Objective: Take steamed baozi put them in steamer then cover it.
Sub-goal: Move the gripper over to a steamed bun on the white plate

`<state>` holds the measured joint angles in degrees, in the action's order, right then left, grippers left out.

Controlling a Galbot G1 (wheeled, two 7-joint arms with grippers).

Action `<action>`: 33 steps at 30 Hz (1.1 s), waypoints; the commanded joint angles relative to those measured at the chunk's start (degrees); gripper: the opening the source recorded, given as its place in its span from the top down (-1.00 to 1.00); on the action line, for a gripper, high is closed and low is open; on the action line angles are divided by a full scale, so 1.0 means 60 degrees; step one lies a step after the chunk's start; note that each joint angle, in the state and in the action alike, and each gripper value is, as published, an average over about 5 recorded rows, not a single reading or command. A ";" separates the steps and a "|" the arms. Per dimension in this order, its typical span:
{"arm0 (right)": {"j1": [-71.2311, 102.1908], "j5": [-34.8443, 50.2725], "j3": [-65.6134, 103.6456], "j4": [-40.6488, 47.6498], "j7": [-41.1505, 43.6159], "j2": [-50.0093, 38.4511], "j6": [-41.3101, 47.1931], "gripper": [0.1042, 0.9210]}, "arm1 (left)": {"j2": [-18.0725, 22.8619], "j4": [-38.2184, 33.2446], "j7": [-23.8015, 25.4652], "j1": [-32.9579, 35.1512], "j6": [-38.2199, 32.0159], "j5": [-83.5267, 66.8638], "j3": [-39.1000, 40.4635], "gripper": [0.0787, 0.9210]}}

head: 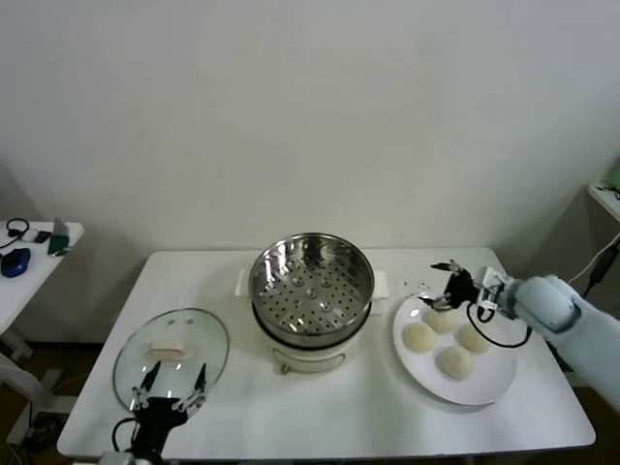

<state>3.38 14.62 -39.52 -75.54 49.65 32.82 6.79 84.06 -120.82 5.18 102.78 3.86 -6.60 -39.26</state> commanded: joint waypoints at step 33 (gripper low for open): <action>-0.2333 -0.0745 -0.5050 0.3772 0.0918 0.2696 0.0231 -0.76 | -0.0080 0.0418 0.0113 0.0168 -0.0361 0.0254 0.0067 -0.77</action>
<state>-15.58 11.13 -73.73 -56.49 57.16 46.37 7.85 83.53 -118.56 5.88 103.62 1.87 -5.56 -38.95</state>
